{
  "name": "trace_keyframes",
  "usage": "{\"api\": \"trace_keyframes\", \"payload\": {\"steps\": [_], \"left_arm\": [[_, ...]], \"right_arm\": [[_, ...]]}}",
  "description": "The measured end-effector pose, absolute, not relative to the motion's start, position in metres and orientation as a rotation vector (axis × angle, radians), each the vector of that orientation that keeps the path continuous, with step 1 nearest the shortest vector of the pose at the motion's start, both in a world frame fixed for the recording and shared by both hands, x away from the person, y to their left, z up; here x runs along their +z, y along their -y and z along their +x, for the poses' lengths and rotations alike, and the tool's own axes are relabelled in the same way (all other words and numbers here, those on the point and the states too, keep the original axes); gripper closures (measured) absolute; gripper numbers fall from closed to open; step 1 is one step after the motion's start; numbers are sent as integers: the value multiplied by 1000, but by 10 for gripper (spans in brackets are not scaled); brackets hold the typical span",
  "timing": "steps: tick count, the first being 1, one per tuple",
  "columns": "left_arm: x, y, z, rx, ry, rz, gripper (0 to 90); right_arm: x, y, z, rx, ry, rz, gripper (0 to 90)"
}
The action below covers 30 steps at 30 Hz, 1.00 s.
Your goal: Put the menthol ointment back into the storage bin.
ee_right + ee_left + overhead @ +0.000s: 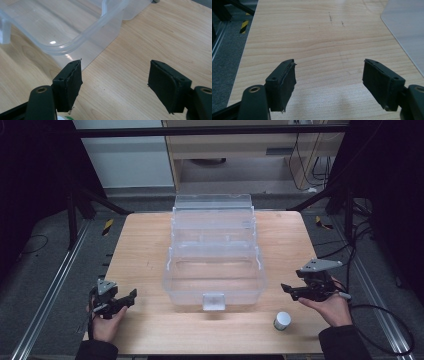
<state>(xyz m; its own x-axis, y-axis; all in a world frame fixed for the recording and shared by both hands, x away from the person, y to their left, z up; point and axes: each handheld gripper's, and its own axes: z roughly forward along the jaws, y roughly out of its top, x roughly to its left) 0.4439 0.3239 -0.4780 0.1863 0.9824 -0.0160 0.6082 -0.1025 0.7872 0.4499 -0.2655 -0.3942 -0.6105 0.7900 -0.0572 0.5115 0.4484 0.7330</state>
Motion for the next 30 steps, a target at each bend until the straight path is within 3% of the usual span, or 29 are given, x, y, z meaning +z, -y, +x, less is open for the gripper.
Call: {"api": "trace_keyframes", "payload": {"steps": [30], "left_arm": [[-480,-323,445,704,-1499,1825,261]], "right_arm": [[-383,242,438,768,-2657,919,305]]}}
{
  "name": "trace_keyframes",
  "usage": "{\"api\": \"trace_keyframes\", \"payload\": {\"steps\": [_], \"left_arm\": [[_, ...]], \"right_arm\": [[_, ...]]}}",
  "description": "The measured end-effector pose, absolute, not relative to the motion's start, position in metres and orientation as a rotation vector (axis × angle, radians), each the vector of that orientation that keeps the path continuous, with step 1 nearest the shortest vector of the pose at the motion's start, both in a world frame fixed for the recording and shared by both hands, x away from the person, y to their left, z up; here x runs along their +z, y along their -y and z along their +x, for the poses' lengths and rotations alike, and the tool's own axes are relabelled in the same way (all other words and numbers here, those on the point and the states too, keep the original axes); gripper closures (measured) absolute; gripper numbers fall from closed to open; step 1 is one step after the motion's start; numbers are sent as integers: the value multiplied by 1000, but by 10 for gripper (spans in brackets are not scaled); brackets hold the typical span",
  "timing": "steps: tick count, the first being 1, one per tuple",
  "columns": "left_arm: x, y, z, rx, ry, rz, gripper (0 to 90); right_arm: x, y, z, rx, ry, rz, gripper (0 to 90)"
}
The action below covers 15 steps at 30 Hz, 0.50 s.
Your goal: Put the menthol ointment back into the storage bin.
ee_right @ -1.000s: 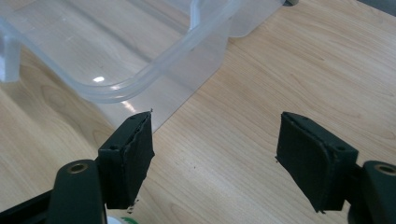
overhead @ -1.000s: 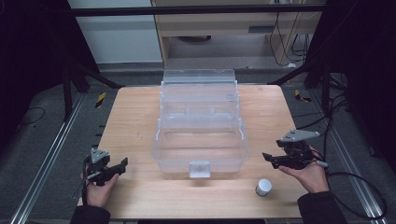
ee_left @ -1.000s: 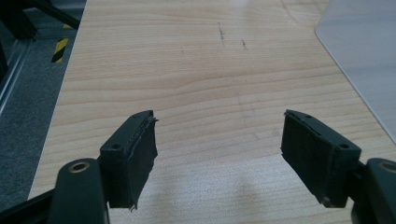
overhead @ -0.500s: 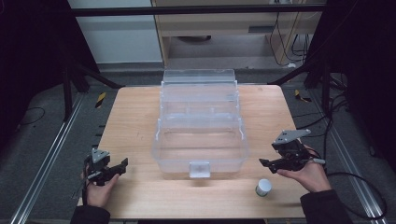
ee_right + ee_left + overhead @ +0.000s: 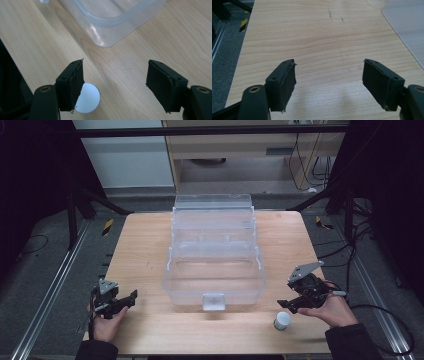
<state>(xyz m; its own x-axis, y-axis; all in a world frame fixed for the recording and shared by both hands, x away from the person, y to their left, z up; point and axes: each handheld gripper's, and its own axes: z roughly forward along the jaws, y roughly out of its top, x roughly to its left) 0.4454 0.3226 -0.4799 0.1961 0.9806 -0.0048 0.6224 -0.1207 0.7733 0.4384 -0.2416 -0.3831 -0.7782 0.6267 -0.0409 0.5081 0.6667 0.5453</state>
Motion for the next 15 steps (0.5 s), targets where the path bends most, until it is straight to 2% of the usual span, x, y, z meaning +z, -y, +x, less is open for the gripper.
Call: {"api": "trace_keyframes", "payload": {"steps": [15], "left_arm": [[-480,-323,446,702,-1498,1833,260]], "right_arm": [[-397,228,431,600,-2835,804,361]]}}
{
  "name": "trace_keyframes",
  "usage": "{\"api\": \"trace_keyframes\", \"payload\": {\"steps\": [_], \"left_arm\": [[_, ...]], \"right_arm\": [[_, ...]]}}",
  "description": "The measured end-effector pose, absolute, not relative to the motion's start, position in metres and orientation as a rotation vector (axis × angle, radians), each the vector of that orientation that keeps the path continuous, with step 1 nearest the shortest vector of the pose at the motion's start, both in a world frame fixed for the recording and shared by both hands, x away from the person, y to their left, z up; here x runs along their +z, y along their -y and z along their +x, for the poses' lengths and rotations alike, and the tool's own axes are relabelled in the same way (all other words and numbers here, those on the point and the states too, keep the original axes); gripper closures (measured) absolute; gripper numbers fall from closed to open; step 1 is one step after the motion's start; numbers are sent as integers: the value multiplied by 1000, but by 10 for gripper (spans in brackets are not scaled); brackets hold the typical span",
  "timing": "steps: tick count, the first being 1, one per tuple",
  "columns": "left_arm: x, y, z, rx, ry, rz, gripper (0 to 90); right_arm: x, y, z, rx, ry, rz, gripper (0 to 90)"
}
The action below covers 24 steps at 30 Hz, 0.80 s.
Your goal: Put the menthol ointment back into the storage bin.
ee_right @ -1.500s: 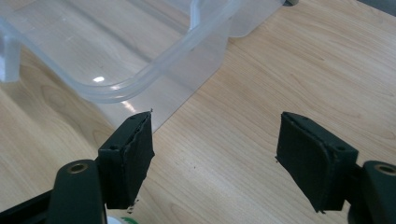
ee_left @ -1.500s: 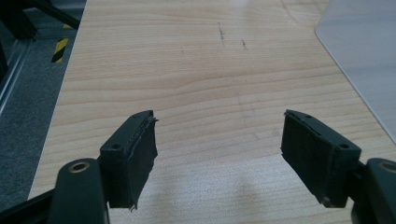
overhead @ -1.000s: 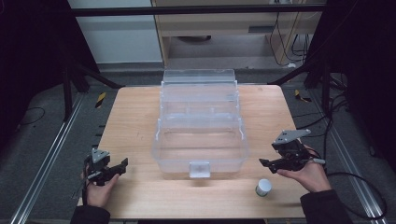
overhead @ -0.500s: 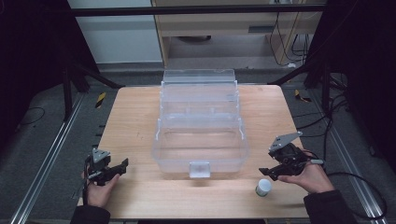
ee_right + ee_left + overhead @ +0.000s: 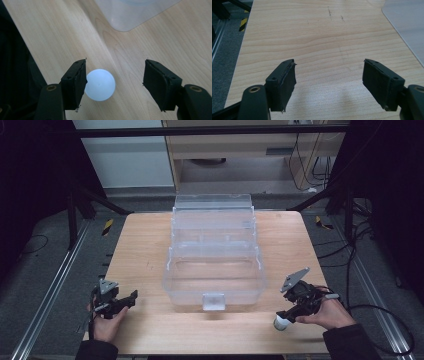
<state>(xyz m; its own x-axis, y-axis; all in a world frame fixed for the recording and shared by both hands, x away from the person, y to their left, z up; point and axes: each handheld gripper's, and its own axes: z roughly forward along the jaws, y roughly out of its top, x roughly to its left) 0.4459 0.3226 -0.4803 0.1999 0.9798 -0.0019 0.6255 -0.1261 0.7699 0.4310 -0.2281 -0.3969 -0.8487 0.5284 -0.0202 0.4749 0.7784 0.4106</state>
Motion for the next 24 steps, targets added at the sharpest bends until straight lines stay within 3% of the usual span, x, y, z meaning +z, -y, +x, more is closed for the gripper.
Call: {"api": "trace_keyframes", "payload": {"steps": [24], "left_arm": [[-480,-322,446,703,-1499,1839,261]], "right_arm": [[-423,217,429,397,-2980,702,440]]}}
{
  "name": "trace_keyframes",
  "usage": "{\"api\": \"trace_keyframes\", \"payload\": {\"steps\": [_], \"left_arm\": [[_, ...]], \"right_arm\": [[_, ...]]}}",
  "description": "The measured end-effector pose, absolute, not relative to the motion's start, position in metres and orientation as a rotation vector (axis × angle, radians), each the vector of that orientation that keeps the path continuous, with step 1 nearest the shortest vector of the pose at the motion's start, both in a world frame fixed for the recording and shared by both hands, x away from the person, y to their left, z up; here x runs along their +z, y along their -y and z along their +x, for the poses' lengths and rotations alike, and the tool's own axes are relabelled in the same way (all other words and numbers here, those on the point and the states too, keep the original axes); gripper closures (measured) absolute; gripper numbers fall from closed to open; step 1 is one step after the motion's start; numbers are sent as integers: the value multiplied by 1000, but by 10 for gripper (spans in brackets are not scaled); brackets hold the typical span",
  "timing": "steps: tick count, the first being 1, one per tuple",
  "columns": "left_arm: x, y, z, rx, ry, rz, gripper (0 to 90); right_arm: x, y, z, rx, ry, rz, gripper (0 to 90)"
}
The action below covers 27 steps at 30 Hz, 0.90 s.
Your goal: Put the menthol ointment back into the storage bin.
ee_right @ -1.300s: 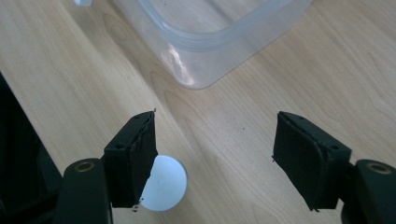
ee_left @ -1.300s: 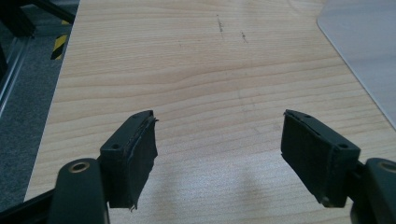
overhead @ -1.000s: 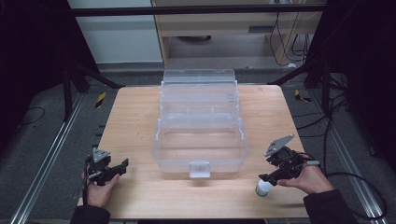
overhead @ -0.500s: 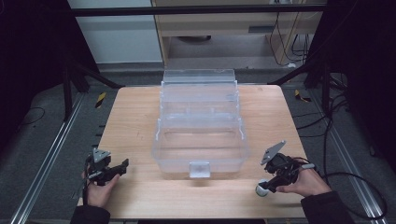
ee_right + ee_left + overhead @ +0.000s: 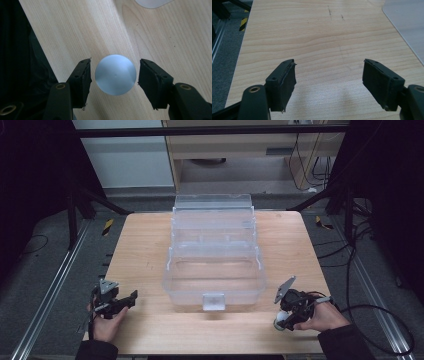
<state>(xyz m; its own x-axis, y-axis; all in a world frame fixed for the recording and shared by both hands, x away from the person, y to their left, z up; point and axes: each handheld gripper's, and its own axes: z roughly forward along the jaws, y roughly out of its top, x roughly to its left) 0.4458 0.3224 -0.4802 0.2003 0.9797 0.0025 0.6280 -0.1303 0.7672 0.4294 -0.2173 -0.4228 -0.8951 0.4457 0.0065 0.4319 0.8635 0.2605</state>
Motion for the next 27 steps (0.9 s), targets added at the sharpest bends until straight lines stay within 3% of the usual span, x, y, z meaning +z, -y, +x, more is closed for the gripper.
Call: {"api": "trace_keyframes", "payload": {"steps": [9,27], "left_arm": [[-480,-322,446,705,-1499,1841,263],[-481,-322,446,705,-1503,1850,263]], "right_arm": [[-434,220,434,354,-3018,725,492],[-433,214,438,280,-3044,734,504]]}}
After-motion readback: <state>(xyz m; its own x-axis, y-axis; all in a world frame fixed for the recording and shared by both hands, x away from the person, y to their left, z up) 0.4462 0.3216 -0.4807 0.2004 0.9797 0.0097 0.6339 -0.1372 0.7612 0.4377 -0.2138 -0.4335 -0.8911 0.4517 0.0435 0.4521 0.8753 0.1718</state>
